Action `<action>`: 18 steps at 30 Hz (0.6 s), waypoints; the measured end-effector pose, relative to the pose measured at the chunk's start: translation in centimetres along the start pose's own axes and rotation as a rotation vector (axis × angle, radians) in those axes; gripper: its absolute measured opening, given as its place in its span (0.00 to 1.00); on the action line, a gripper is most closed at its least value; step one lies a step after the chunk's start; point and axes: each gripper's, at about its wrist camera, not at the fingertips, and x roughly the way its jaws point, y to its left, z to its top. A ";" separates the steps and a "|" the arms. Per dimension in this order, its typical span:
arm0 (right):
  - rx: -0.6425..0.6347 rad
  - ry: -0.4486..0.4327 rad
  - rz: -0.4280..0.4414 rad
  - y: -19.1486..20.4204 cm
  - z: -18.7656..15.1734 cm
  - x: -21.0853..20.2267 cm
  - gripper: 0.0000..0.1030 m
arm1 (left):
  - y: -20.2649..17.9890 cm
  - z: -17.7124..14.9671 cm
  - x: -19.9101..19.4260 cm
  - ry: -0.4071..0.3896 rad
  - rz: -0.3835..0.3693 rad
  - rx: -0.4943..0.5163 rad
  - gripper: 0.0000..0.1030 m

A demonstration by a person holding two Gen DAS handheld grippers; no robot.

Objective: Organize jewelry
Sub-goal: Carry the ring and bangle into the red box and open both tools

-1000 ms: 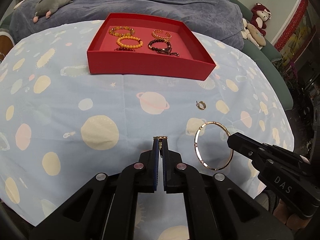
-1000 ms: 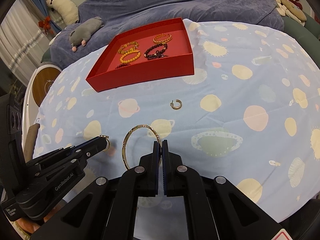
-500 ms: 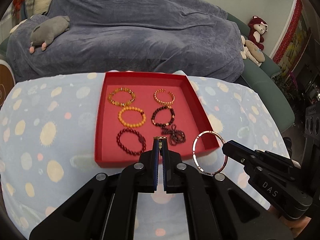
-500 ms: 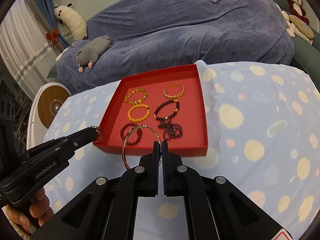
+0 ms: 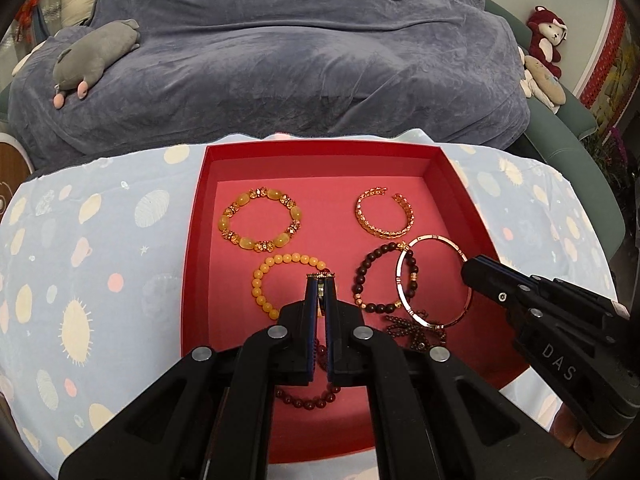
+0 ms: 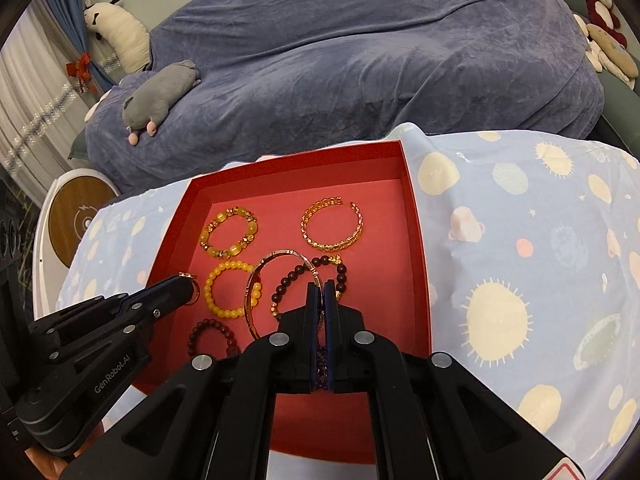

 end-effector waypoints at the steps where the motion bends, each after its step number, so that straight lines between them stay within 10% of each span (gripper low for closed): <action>1: -0.001 0.006 -0.003 0.0 0.0 0.5 0.03 | 0.1 0.0 0.4 0.004 0.004 0.000 0.03; 18: -0.009 0.031 -0.024 0.0 0.3 3.1 0.03 | 0.2 0.5 3.0 0.037 0.018 0.005 0.03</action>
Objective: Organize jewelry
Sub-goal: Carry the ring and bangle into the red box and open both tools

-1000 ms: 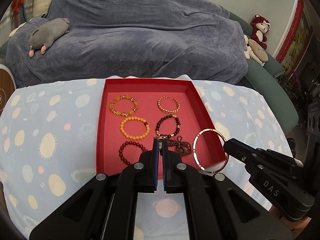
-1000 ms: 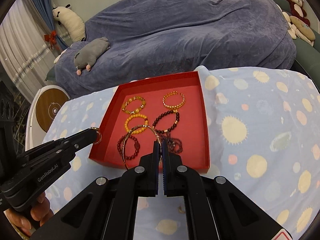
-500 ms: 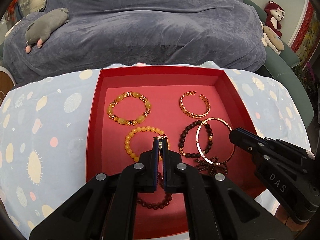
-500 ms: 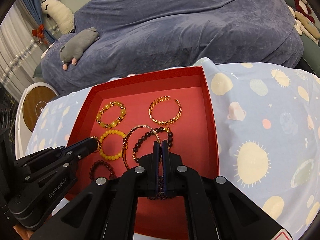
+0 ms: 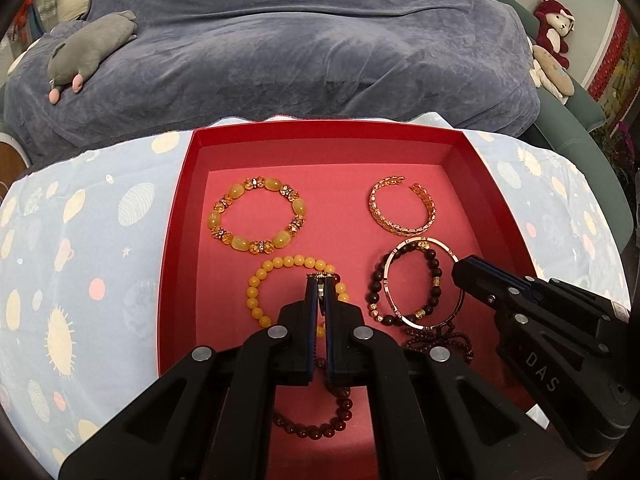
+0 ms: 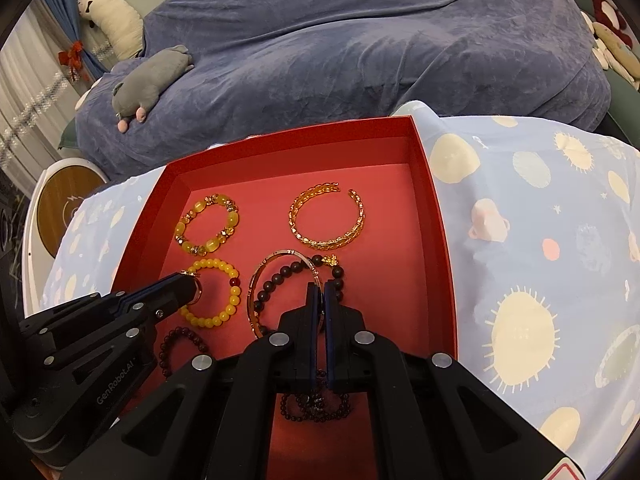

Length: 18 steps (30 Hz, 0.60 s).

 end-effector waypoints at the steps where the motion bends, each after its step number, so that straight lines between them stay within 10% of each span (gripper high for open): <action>1: -0.002 0.000 -0.003 0.0 0.0 0.0 0.03 | 0.1 0.0 0.1 0.001 0.002 -0.001 0.03; 7: 0.001 -0.013 -0.015 0.0 0.1 -0.2 0.05 | 0.9 -0.2 -0.1 -0.007 0.002 -0.039 0.10; 10: 0.017 -0.024 -0.021 -0.5 -0.2 -1.2 0.24 | 1.6 -0.5 -1.3 -0.025 0.026 -0.093 0.57; 18: 0.040 -0.069 -0.037 -1.7 -2.0 -6.0 0.37 | 0.8 -2.5 -6.2 -0.104 0.059 -0.044 0.59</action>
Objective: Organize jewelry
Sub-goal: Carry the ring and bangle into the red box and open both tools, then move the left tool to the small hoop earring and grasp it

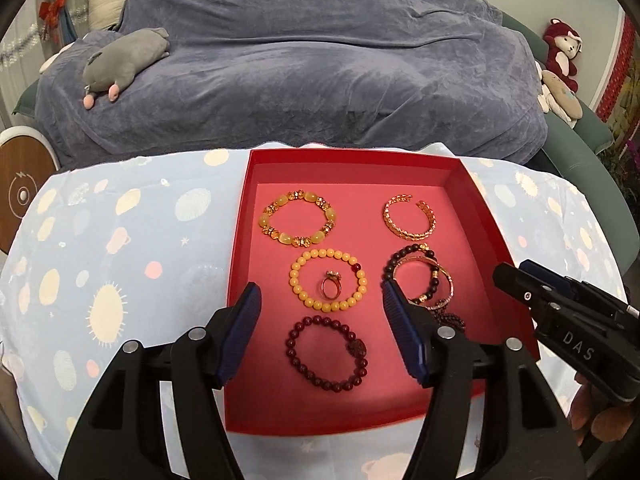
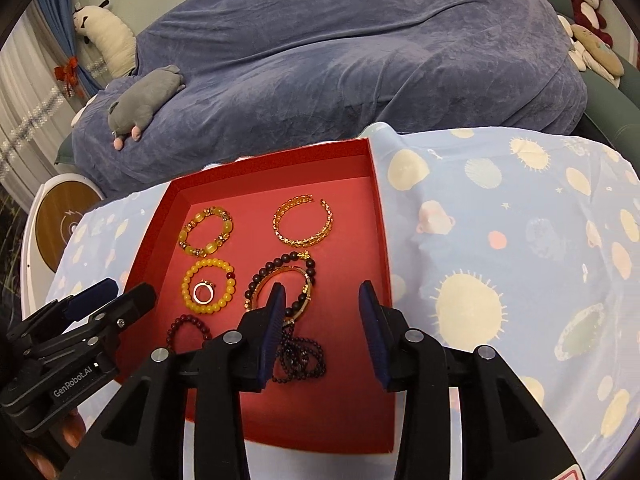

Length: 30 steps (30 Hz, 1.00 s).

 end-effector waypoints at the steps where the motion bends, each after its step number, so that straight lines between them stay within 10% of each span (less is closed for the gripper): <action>1: 0.005 0.000 -0.002 -0.2 -0.3 -0.6 0.38 | 0.0 -0.3 -0.6 0.000 -0.007 -0.005 0.60; 30: 0.016 0.089 -0.096 -3.5 -20.6 -11.3 0.40 | -4.5 -20.3 -10.6 0.115 -0.052 0.059 0.61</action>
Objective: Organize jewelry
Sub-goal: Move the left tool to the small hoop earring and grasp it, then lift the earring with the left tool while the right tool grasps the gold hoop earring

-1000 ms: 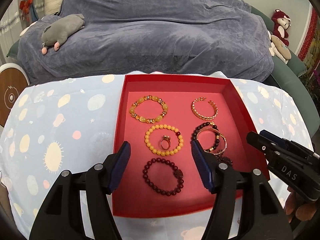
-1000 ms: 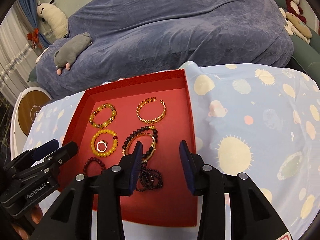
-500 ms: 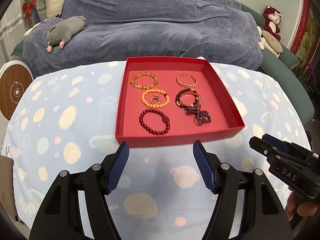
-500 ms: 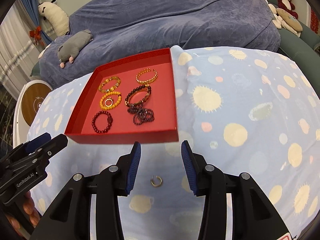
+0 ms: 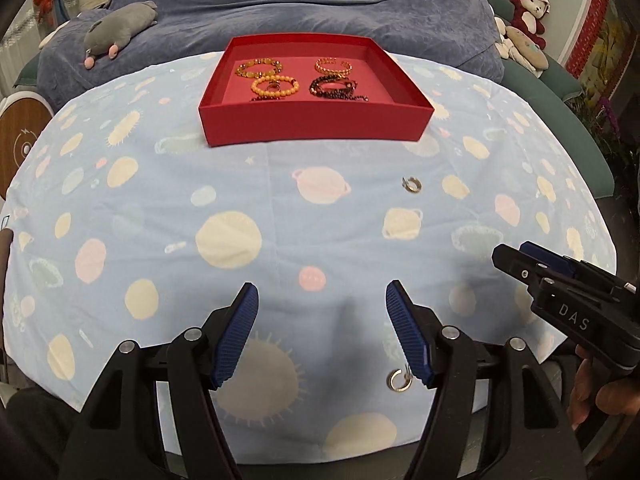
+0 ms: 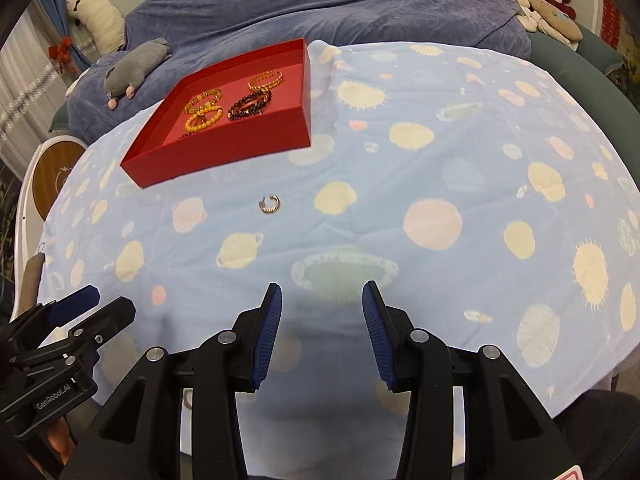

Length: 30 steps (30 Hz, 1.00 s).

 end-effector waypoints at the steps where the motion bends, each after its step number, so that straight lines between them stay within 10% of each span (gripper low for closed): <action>1: -0.006 0.000 -0.011 -0.1 -0.7 -0.1 0.40 | -0.2 -0.6 0.0 0.005 -0.002 0.005 0.61; 13: 0.013 -0.010 -0.032 -1.1 -3.5 -1.0 0.40 | -3.0 -5.4 0.5 0.023 -0.019 0.113 0.61; 30: 0.019 -0.016 -0.021 -1.1 -3.8 -1.0 0.40 | -4.2 -6.0 1.5 0.024 -0.038 0.144 0.16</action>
